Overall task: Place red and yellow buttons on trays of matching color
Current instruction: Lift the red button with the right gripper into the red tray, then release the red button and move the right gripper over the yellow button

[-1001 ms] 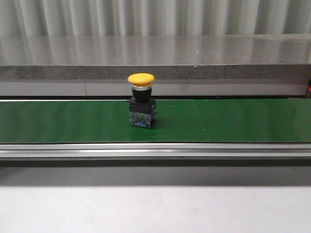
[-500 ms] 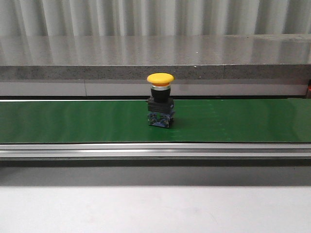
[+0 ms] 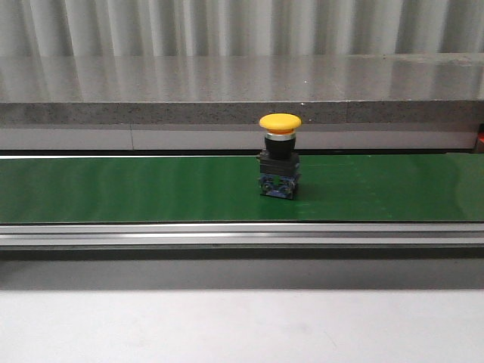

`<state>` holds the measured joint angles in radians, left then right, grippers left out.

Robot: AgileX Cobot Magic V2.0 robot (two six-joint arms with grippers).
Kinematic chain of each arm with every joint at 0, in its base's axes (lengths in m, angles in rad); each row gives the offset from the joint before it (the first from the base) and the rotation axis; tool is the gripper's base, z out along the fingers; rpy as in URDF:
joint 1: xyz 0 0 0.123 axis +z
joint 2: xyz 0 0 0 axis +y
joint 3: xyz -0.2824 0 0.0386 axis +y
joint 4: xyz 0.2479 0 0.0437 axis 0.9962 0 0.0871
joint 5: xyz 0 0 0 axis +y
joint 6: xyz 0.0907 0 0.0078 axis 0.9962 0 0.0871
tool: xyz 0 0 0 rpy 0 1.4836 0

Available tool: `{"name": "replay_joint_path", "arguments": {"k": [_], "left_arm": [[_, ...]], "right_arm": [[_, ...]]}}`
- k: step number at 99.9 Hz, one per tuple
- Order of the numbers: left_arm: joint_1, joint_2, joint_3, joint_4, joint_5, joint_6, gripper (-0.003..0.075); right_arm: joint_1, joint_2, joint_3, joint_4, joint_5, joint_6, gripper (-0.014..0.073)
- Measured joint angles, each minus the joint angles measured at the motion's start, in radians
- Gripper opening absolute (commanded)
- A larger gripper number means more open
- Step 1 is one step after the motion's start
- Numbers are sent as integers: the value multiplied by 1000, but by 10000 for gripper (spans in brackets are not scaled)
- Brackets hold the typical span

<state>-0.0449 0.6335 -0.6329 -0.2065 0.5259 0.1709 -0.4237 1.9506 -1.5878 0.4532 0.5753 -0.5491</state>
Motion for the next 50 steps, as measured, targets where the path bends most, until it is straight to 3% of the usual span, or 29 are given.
{"name": "replay_joint_path", "arguments": {"k": [19, 50], "left_arm": [[0, 0, 0, 0, 0, 0, -20], [0, 0, 0, 0, 0, 0, -20]], "right_arm": [[0, -149, 64, 8, 76, 0, 647], [17, -434, 400, 10, 100, -9, 647]]}}
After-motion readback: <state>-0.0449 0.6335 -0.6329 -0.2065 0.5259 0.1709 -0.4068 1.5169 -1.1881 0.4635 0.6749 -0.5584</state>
